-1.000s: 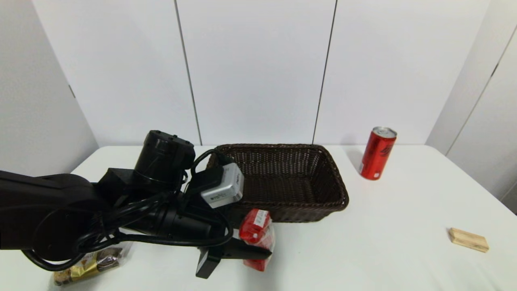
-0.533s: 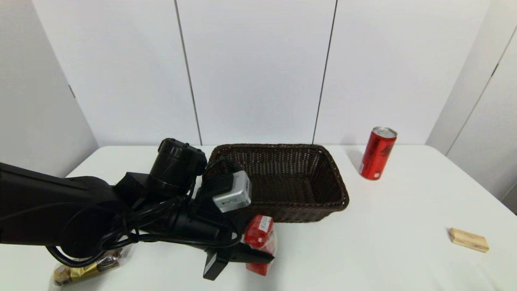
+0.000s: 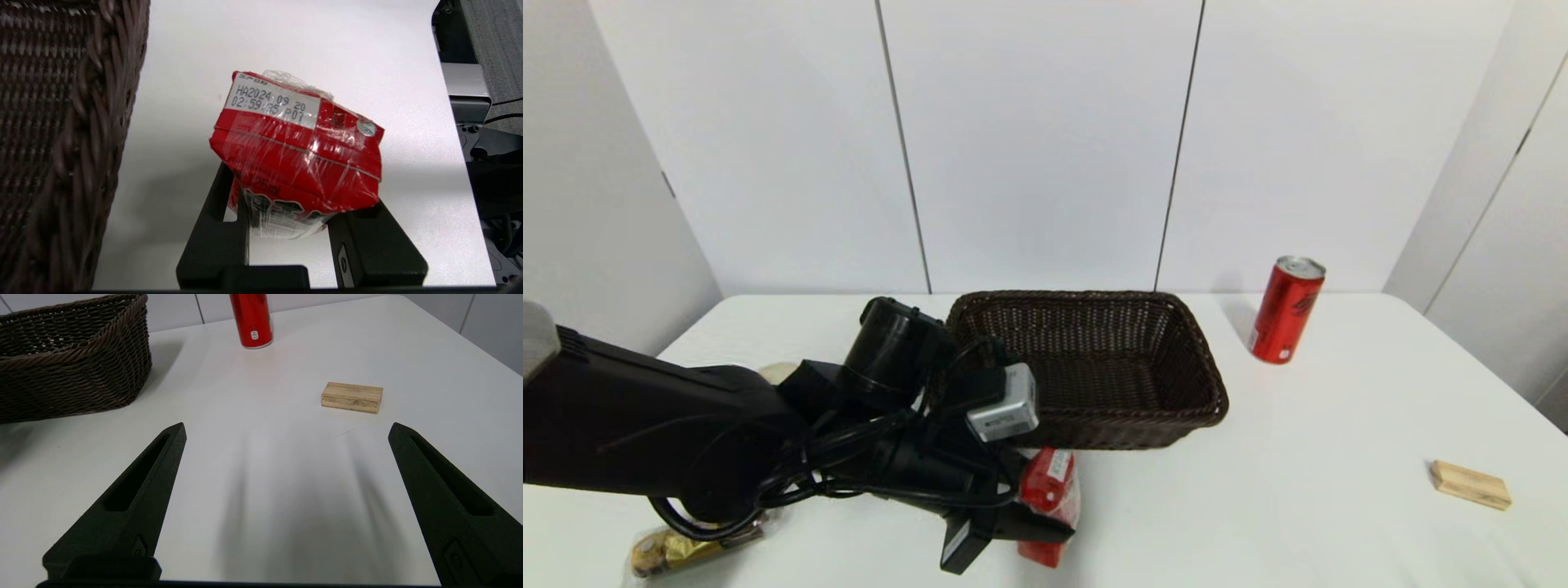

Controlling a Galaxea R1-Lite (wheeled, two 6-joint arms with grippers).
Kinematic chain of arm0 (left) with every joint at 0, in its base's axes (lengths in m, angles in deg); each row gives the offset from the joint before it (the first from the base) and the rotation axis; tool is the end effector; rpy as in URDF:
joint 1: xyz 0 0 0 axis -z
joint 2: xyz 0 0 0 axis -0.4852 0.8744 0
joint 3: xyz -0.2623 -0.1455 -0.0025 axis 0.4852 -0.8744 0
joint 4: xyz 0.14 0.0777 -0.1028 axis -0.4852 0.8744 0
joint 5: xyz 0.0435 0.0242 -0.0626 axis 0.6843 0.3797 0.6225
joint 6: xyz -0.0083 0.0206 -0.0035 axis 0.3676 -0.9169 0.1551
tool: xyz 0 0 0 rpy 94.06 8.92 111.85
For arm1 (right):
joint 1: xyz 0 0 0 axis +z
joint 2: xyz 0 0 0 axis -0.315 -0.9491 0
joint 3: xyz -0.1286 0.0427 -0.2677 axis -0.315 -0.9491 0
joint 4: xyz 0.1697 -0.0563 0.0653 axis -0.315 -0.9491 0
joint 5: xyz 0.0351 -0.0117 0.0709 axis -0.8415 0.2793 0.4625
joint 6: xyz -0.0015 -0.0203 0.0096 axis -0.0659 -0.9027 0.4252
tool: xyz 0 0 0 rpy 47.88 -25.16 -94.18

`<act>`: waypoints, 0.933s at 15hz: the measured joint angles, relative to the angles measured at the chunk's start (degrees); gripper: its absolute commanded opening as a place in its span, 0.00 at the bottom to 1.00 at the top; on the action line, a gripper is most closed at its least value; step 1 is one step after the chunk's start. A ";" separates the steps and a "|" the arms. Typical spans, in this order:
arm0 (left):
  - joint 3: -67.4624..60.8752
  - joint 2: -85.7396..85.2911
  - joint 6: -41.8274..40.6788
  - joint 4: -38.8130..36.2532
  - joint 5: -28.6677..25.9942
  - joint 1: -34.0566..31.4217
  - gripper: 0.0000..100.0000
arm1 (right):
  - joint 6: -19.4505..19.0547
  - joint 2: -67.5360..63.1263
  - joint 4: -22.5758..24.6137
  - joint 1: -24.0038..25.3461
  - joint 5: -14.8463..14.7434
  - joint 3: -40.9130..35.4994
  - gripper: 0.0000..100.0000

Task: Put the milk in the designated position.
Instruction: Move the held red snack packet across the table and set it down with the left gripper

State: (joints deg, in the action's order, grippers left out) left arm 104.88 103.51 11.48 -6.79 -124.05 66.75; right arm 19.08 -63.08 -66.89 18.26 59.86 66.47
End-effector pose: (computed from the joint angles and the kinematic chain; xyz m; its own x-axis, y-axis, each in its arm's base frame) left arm 0.2274 -0.1960 0.1275 -0.0329 -0.8760 -0.4812 0.9992 -0.0183 -0.0351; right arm -0.0230 -0.0005 0.0735 0.9994 -0.0277 -0.0183 0.0299 0.9906 0.1333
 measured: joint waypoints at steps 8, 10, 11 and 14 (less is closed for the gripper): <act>0.40 2.84 0.20 -3.36 3.29 -0.05 1.00 | 0.02 0.00 -0.02 0.00 0.00 0.00 1.00; 0.68 3.22 0.61 -4.79 3.73 -0.05 1.00 | 0.00 0.00 -0.02 0.00 0.01 0.00 1.00; 0.77 3.35 0.63 -4.83 3.73 -0.05 1.00 | 0.00 0.00 -0.02 0.00 -0.02 0.00 1.00; 0.73 3.44 0.82 -4.80 3.73 -0.05 1.00 | 0.00 0.00 -0.04 0.00 0.01 0.00 1.00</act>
State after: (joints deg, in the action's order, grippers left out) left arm 105.61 106.94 12.30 -11.59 -120.32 66.70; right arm 19.08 -63.08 -66.93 18.26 59.87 66.47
